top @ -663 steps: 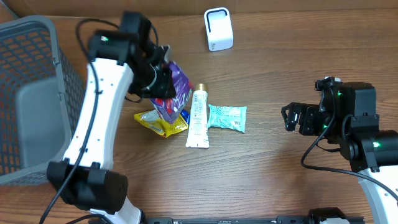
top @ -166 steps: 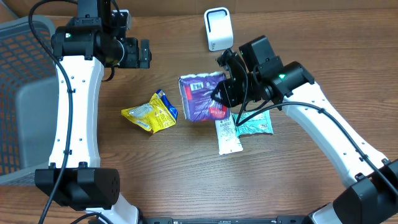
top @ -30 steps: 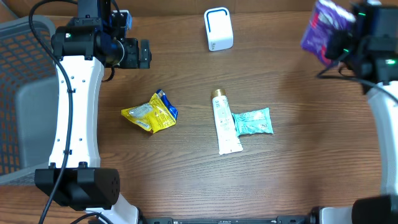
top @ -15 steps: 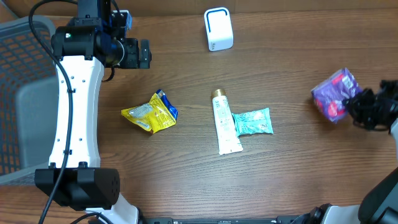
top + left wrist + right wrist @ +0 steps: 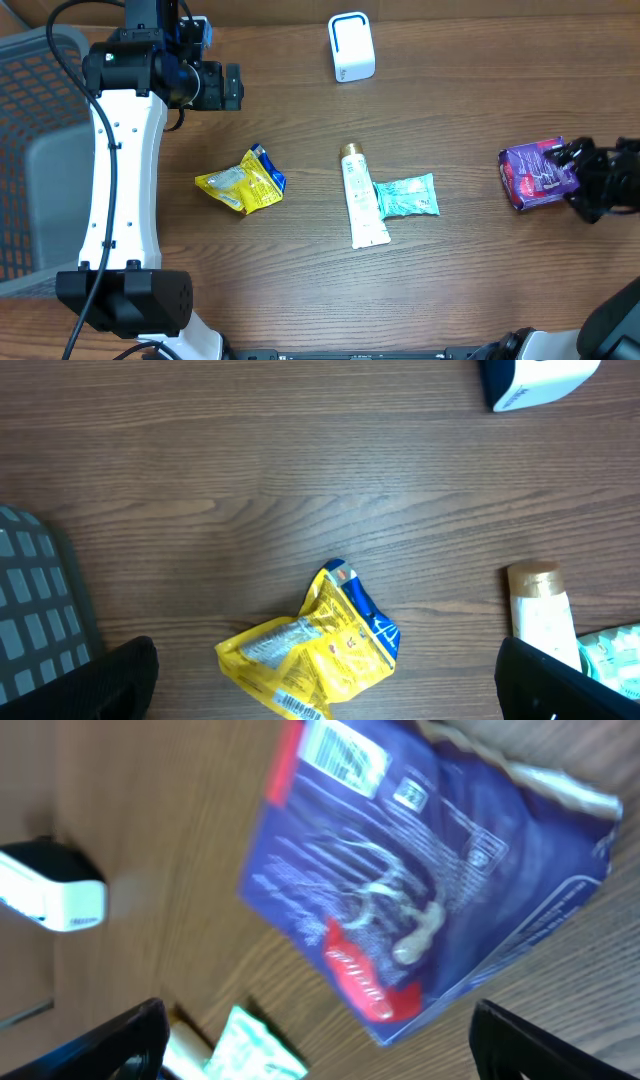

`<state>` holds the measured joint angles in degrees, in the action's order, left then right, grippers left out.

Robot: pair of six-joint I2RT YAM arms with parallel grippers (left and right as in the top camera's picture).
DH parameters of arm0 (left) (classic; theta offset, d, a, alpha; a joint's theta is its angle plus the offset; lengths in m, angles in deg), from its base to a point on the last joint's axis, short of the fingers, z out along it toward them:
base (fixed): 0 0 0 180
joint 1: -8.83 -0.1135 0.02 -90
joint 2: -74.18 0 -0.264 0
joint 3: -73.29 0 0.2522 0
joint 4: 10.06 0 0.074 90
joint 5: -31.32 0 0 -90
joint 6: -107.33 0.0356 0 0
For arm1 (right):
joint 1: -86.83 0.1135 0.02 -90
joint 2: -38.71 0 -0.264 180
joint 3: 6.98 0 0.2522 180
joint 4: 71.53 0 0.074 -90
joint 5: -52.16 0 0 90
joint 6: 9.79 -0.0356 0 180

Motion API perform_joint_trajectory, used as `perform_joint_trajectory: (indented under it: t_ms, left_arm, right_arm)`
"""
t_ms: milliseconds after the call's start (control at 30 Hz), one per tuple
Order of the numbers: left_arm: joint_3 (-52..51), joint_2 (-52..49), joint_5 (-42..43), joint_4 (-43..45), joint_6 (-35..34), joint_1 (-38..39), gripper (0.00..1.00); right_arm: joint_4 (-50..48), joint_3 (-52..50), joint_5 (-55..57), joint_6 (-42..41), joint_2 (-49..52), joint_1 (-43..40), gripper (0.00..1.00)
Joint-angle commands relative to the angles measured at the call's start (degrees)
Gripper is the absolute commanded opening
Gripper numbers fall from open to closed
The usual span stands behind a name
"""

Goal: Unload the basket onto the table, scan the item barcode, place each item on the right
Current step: 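Carry the purple box right and set it down at the table's right edge, then reach the right gripper back and grasp the white gold-capped tube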

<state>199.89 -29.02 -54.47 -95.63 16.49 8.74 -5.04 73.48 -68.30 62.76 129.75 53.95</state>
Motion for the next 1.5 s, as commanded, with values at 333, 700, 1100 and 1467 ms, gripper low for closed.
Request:
perform_joint_trajectory:
  t_ms: [333, 700, 1100, 1467]
  left_arm:
    - [-0.20, -0.63, -0.17, 0.04, 1.31, -0.31, 1.00]
    - [-0.20, -0.63, -0.17, 0.07, 1.31, -0.17, 1.00]
    - [-0.20, -0.63, -0.17, 0.04, 1.31, 0.11, 0.99]
    - [-0.20, -0.63, -0.17, 0.04, 1.31, 0.13, 1.00]
  right_arm:
    - [11.50, 18.03, 0.81, 8.39, -0.52, 16.94, 1.00]
    - [4.90, 18.01, 4.48, 23.58, 2.51, 42.07, 0.99]
    - [4.61, 18.01, 3.26, 26.99, 18.82, 51.95, 0.92]
    - [-1.20, 17.46, -4.44, 31.17, 25.16, 52.39, 0.83]
